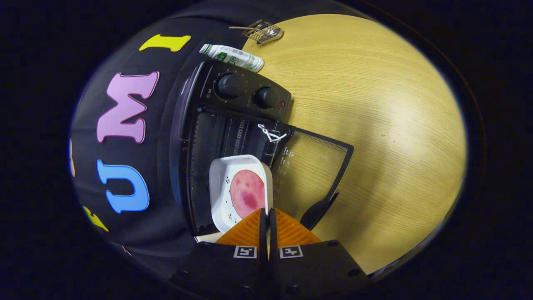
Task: Open the toaster oven, put the food inside, and close the toaster oven door.
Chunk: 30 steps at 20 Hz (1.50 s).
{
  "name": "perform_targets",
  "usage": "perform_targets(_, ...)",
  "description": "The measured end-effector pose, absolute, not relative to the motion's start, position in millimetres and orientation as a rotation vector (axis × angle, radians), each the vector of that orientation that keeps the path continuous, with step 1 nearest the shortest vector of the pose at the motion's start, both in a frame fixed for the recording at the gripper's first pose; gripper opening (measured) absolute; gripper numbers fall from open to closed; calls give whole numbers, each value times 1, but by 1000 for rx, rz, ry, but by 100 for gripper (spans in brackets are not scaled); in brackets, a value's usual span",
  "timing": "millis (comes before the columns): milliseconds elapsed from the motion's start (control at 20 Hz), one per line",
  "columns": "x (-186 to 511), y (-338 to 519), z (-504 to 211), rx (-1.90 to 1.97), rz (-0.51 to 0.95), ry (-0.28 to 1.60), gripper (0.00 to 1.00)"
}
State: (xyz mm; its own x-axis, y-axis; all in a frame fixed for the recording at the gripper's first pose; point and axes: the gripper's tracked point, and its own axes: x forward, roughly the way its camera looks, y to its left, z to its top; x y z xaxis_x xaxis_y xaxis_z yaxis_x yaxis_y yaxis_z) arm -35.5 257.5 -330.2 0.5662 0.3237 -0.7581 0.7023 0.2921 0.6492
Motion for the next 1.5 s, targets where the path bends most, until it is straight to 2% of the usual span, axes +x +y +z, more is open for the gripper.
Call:
perform_targets(200,-4,262,-346,1396,-473,928,5)
perform_targets(450,27,277,-356,1460,-567,894,5)
perform_targets(750,56,293,-360,1548,-577,850,5)
perform_targets(1000,65,306,-354,1598,-504,833,13)
perform_targets(1050,62,308,-347,1599,-487,832,21)
perform_targets(1100,60,310,-345,1593,-474,836,35)
perform_targets(1150,58,314,-348,1580,-466,852,41)
perform_targets(1200,50,312,-342,1569,-452,867,55)
perform_targets(1250,45,313,-341,1572,-429,879,61)
perform_targets(1300,40,311,-340,1566,-418,886,73)
perform_targets(1350,37,306,-338,1545,-405,881,79)
perform_targets(1400,35,301,-337,1519,-383,873,93)
perform_targets(1500,27,297,-327,1474,-325,884,97)
